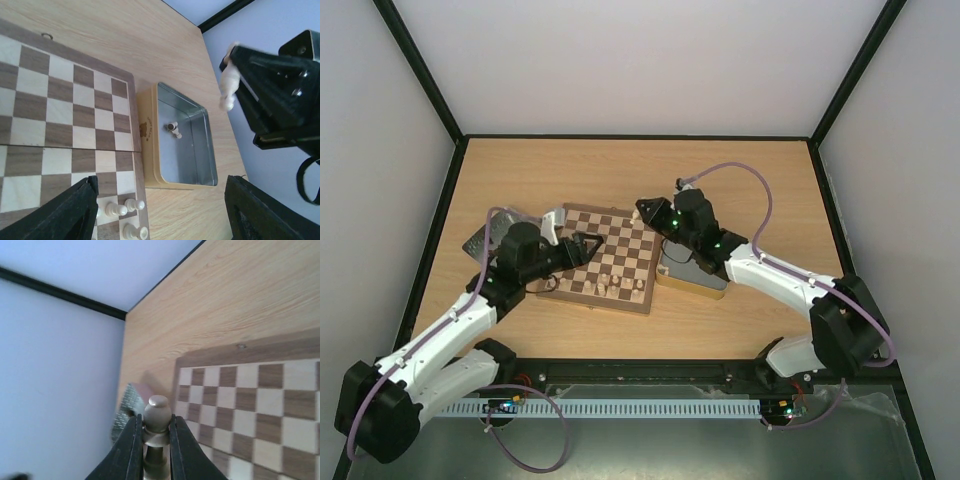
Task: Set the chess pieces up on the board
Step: Pick up the chess piece from the storage box.
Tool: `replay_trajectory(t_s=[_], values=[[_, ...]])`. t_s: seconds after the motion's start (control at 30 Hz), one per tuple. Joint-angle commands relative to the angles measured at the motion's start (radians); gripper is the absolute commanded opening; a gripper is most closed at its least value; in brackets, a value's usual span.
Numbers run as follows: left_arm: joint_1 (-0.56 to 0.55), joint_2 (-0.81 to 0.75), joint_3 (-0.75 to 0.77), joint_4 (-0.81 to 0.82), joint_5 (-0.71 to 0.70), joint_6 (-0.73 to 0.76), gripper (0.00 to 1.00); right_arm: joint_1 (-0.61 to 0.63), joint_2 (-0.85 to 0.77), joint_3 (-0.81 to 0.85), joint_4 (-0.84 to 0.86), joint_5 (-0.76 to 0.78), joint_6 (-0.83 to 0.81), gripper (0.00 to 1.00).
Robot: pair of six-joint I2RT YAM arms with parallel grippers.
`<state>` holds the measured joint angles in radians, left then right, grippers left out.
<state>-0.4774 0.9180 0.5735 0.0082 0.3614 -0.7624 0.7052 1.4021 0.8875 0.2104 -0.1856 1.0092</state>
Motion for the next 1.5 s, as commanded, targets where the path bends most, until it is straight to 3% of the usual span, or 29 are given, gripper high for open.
replay_trajectory(t_s=[0.0,0.33,0.6,1.1,1.37,1.47], values=[[-0.037,-0.040,-0.089,0.270,-0.035,-0.135,0.72,0.003,0.012,-0.001,0.109,0.004,0.388,0.08],[-0.120,0.072,-0.113,0.556,-0.113,-0.105,0.79,0.018,0.027,0.052,0.033,-0.046,0.665,0.07],[-0.133,0.159,-0.055,0.610,-0.138,-0.095,0.76,0.020,0.036,0.061,0.021,-0.134,0.725,0.07],[-0.143,0.207,-0.013,0.571,-0.128,-0.091,0.44,0.022,0.047,0.066,0.024,-0.160,0.715,0.07],[-0.143,0.225,-0.006,0.570,-0.106,-0.086,0.44,0.022,0.048,0.083,-0.002,-0.180,0.657,0.06],[-0.142,0.235,0.001,0.562,-0.104,-0.081,0.38,0.022,0.046,0.085,-0.002,-0.190,0.641,0.06]])
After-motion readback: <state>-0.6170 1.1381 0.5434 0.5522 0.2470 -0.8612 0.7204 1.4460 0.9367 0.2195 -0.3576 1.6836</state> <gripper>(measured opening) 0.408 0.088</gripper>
